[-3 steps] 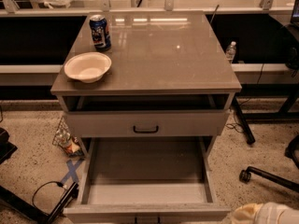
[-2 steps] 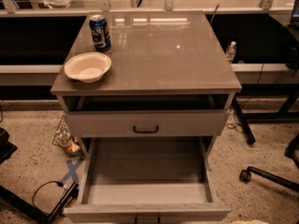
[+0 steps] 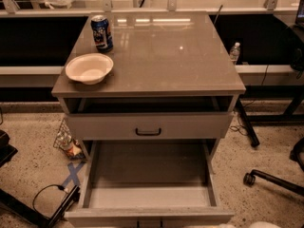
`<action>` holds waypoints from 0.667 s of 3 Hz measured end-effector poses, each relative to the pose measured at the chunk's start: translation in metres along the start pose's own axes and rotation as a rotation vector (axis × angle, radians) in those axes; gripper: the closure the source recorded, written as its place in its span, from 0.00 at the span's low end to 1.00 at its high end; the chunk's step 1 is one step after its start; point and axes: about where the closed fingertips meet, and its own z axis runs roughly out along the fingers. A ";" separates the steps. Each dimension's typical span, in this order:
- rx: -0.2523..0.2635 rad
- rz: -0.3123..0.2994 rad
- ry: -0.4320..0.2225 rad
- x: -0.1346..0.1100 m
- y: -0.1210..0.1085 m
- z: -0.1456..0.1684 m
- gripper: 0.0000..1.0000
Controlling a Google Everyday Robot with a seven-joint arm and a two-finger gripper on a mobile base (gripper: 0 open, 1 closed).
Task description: Close middle drawer
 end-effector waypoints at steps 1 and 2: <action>-0.056 0.017 -0.042 -0.004 -0.002 0.043 1.00; -0.087 0.006 -0.089 -0.027 -0.015 0.074 1.00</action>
Offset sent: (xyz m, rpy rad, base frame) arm 0.0785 0.0755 -0.0612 0.1723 0.0115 0.0666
